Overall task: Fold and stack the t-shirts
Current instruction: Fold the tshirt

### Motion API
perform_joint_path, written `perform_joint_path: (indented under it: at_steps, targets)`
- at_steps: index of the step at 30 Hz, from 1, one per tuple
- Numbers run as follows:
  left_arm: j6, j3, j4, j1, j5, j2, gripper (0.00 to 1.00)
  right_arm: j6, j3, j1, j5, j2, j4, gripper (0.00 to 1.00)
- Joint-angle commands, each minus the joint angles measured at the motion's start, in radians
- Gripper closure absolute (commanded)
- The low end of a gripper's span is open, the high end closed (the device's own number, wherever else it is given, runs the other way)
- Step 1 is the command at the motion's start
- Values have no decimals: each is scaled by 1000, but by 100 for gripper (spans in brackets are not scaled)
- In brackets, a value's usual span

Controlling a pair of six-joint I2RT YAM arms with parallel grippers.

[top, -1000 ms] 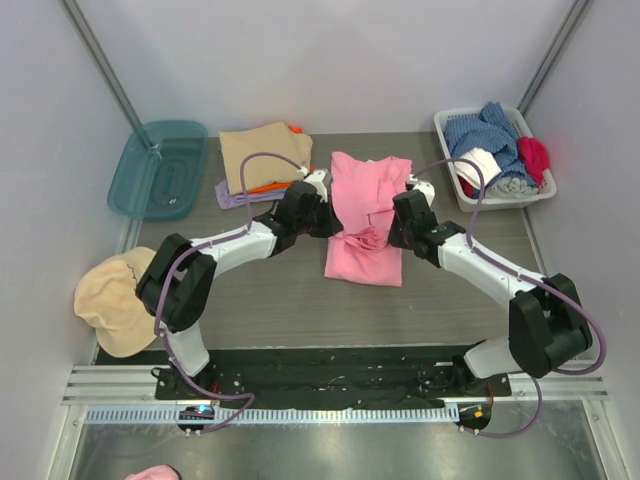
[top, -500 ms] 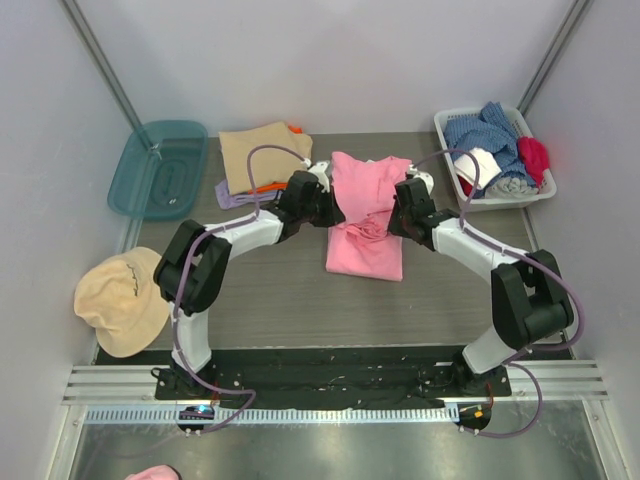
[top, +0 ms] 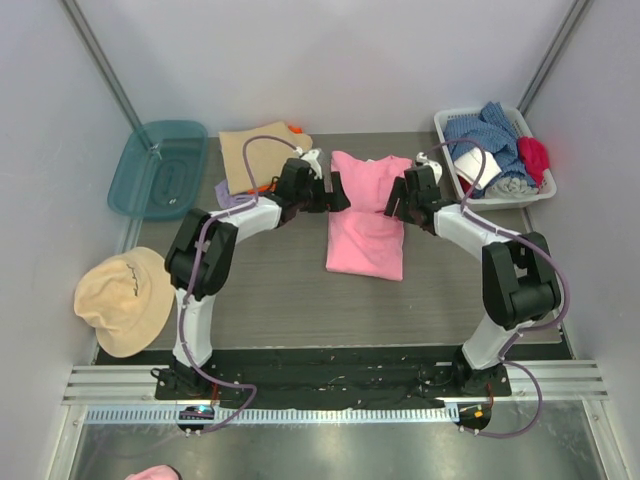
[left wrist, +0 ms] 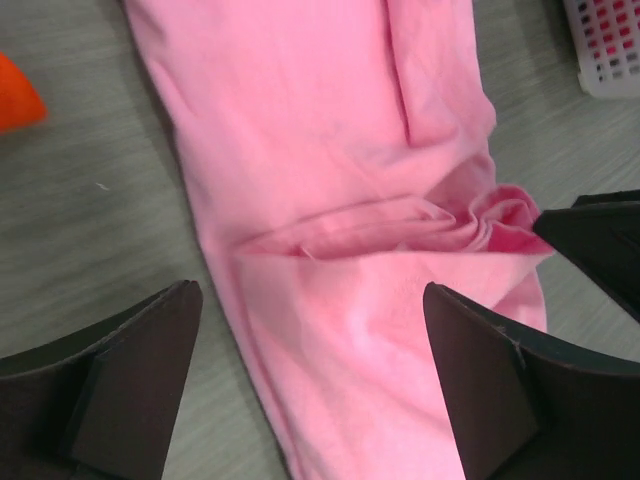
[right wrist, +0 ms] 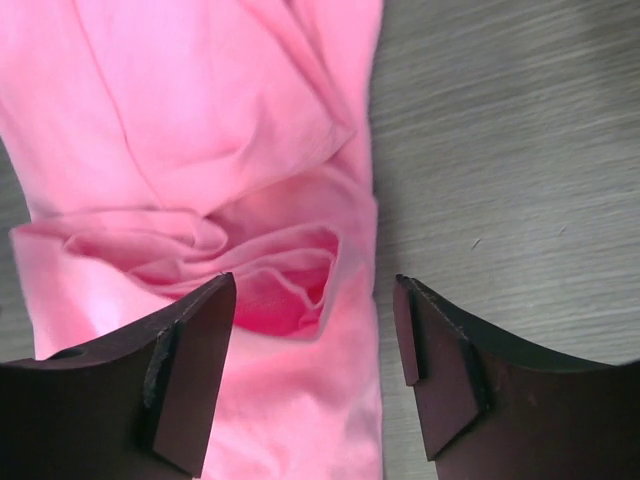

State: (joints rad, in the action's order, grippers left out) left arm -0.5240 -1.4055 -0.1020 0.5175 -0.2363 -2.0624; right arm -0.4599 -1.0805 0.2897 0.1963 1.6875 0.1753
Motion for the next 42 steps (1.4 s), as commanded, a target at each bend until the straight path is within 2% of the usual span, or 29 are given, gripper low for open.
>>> perform_joint_path:
  at_steps: [1, 6, 10, 18, 24, 25, 28, 38, 42]
  targets:
    - [33, -95, -1, -47, 3, 10, 0, 23, -68, -38, 19, -9, -59, 27]
    - [30, -61, 7, -56, -8, 82, 0, 20, -64, -41, -35, -49, -19, 25]
    - [-8, 135, -69, -56, -23, 209, 0, 7, 0, -41, -112, -129, 32, 25]
    - [-74, 480, -182, -1, -37, 399, 0, -42, 290, -41, -238, -383, 18, 23]
    - [-143, 674, -263, 44, -26, 467, 16, -78, 448, -40, -281, -529, 15, 22]
    - [-152, 688, -287, 49, -28, 470, 21, -83, 462, -41, -284, -535, 16, 23]
    - [-180, 727, -335, 70, -18, 472, 27, -109, 517, -41, -317, -555, -16, 24]
    - [-212, 717, -427, 105, -31, 384, 37, -126, 593, -41, -336, -528, -89, 30]
    - [-212, 694, -433, 110, -37, 354, 47, -131, 603, -41, -337, -506, -121, 32]
